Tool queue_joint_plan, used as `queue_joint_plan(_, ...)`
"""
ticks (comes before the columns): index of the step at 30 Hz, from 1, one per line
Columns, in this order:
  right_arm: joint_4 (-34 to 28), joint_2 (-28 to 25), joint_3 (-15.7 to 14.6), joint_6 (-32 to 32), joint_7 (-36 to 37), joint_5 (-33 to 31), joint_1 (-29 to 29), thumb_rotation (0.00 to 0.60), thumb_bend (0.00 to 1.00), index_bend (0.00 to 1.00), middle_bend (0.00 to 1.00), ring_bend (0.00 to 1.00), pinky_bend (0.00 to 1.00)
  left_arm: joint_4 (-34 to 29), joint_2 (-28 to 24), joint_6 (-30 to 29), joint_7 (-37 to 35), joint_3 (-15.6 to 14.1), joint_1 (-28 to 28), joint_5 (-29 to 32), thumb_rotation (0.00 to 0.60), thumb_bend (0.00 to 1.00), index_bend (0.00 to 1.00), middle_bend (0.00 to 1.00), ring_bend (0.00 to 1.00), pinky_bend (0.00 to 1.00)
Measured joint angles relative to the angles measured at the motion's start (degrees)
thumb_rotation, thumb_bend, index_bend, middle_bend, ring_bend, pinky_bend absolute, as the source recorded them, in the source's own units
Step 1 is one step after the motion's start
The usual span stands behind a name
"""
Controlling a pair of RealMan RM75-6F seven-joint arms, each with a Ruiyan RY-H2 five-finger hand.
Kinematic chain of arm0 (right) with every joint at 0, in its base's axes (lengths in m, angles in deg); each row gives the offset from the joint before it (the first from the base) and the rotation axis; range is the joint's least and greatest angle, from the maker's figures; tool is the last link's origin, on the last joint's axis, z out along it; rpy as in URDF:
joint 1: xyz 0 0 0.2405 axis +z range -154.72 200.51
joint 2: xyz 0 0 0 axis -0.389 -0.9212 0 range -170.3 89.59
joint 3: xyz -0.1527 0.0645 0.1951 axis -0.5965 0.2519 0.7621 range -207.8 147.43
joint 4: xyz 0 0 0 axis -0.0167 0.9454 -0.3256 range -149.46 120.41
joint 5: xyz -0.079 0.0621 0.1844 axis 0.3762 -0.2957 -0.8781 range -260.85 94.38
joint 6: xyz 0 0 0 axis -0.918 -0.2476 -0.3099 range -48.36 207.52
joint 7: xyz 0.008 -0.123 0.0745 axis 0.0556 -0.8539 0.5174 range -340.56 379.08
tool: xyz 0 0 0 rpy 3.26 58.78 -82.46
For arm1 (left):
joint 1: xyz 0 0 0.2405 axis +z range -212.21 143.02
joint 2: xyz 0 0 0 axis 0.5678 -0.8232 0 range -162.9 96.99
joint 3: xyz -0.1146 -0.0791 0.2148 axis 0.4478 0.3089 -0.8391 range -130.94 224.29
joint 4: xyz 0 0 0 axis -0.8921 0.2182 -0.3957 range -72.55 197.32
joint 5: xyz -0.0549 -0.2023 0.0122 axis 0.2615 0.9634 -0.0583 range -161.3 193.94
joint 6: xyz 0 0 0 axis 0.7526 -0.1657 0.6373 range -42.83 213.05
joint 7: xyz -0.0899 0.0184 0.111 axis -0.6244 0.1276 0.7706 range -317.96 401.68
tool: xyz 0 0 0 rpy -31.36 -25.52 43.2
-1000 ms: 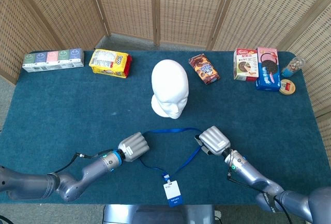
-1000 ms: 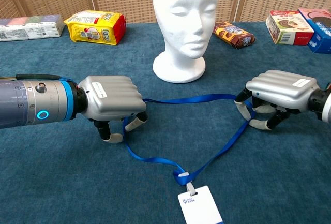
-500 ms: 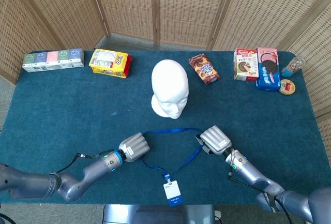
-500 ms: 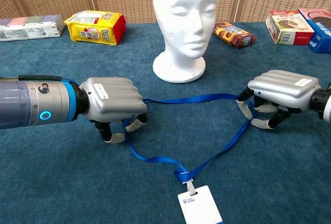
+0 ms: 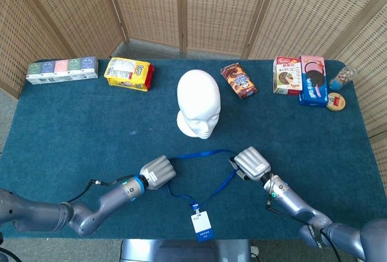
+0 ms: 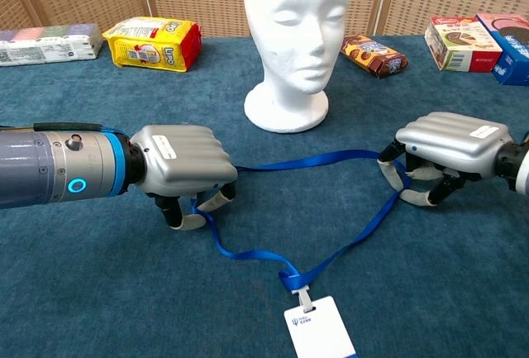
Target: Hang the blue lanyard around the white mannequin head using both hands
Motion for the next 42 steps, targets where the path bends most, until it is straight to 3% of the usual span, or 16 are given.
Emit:
queue_joint_plan(24, -1.3, -0.3, 0.7, -0.6, 1.1, -0.5, -0.1, 0.600, 0.46, 0.76, 1.00, 1.00, 1.00, -1.3, -1.3, -1.8, -4.0, -0.2, 0.5, -0.5, 0.505, 0.47, 0.68, 1.00, 1.00, 1.00)
queue_joint_plan(42, -11.2, -6.2, 2.7, -7.4, 3.6, -1.4, -3.1, 0.600, 0.46, 0.77, 1.00, 1.00, 1.00, -6.9, -7.8, -9.3, -11.1, 1.2, 4.7, -8.3, 0.505, 0.47, 0.68, 1.00, 1.00, 1.00)
